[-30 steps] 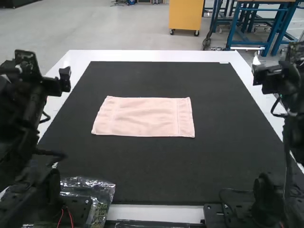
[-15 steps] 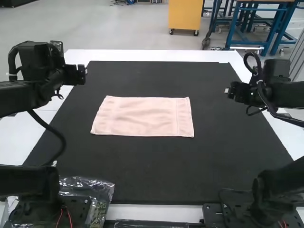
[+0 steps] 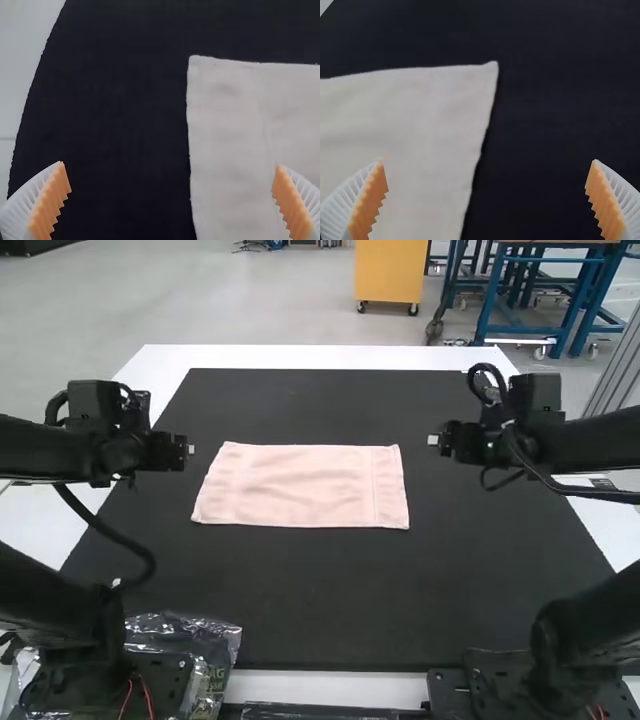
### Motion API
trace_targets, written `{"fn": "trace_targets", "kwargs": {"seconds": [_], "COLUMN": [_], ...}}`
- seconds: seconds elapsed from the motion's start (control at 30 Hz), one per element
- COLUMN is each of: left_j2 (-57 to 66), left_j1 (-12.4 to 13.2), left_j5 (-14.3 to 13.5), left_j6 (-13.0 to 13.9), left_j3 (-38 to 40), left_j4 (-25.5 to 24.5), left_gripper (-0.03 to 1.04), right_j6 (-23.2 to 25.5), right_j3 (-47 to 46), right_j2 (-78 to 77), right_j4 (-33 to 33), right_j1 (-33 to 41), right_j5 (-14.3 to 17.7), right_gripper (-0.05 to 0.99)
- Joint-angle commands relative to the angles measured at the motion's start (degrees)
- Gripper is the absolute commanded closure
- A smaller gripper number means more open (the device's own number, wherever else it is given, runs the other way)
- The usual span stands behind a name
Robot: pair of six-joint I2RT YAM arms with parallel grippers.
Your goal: Fold the towel.
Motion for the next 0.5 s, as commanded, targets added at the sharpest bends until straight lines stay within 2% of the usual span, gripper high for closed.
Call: {"fn": "trace_targets", "kwargs": {"seconds": [0.0, 0.07, 0.13, 0.27, 0.4, 0.47], "left_j2": [6.12, 10.96, 14.91, 23.09, 31.88, 35.22], "left_j1": [0.7, 0.96, 0.87, 0.26, -0.27, -0.27], "left_j5": [4.41, 4.5, 6.34, 7.84, 7.93, 7.84], "left_j6": [-0.06, -0.06, -0.06, -0.06, 0.56, 1.79], "left_j3": [0.65, 1.18, 2.14, 5.75, 11.2, 13.74], "left_j4": [3.26, 6.86, 9.76, 13.63, 14.51, 14.51], "left_gripper": [0.06, 0.06, 0.05, 0.05, 0.05, 0.05], "right_j6": [-0.42, -0.51, -0.51, -0.51, -0.68, -1.12], "right_j3": [1.32, 1.93, 2.55, 4.75, 7.65, 8.88], "right_j2": [2.97, 5.26, 7.81, 14.13, 20.55, 23.19], "right_j4": [2.25, 3.74, 5.5, 8.84, 11.39, 12.09], "right_j1": [2.9, 3.69, 3.96, 4.31, 4.31, 4.22], "right_j5": [0.02, 0.02, 0.02, -0.07, -0.07, -0.16], "right_gripper": [0.02, 0.02, 0.03, 0.03, 0.03, 0.03]}}
